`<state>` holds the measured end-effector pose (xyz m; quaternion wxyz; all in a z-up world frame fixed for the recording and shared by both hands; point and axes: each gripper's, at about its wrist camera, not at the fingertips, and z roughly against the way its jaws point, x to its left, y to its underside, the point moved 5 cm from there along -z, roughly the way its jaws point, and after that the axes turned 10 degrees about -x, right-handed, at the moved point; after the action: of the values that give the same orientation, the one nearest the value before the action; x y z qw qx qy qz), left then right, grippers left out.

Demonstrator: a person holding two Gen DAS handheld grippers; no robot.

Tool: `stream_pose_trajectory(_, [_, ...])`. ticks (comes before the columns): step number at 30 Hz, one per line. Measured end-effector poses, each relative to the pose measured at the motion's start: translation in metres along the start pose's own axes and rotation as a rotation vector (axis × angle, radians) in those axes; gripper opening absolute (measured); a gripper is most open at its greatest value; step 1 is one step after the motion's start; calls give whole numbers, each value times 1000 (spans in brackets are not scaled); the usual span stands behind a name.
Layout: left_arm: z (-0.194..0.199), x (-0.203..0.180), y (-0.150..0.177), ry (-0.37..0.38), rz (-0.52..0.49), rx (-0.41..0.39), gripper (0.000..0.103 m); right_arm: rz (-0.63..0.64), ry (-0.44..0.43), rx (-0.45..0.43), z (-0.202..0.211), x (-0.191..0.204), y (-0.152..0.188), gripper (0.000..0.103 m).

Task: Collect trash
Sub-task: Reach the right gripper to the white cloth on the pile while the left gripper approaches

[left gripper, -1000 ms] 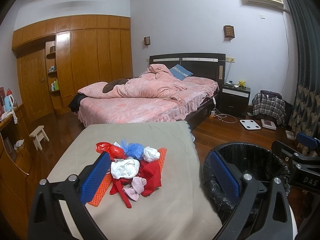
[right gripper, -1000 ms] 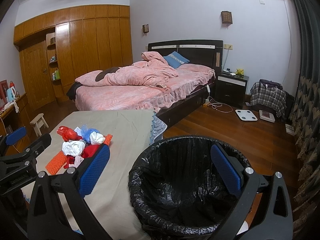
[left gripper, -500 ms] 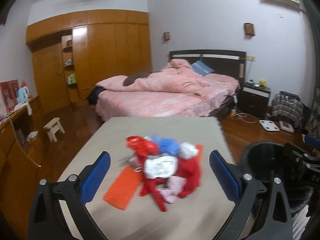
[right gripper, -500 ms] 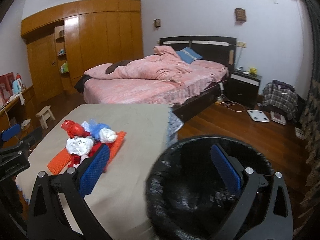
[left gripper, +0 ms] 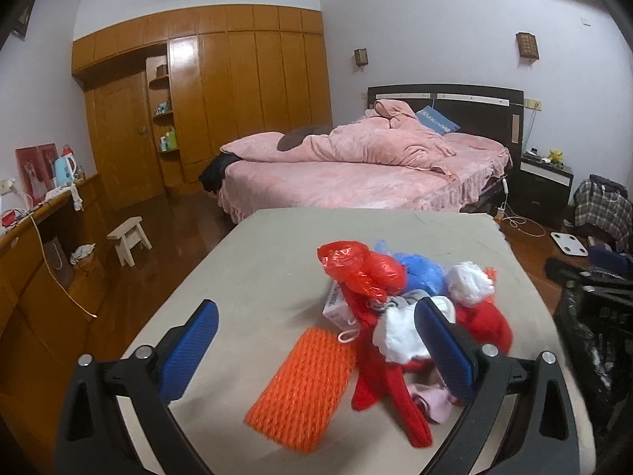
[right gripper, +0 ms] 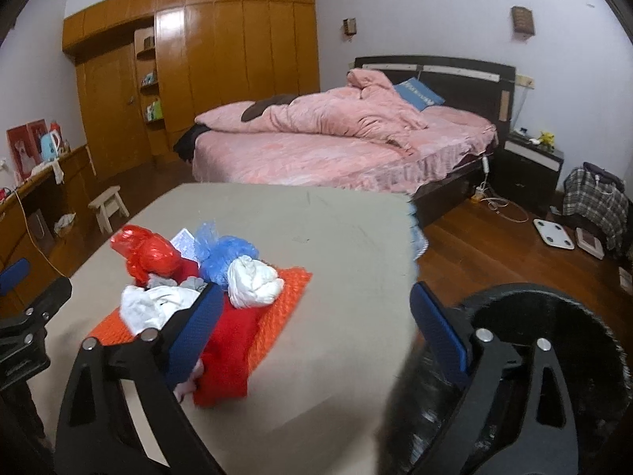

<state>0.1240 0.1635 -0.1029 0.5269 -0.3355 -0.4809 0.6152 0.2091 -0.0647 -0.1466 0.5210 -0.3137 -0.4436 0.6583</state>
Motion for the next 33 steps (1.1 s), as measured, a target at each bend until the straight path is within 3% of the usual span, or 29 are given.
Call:
stream_pose_trajectory(13, [-35,11,12,-4,42,35,90,59,-84,97,-77,38,15,81])
stream_pose_trajectory(19, [-32,8,15,17,48,38,89,47,-151,183,-96,44,28,61])
stream_pose_trajectory(21, [-32,6,17,31,46,41,86,42,-171,207,-100,45,32,45])
stream_pose_trajectory(25, [-31,-7,20,67,40,51,82,20,-191,205,-98,45,31,41])
stream_pose_trajectory(33, [-37,-37,29,146,23,93,62,-12,-192,157,-74,31,21,41])
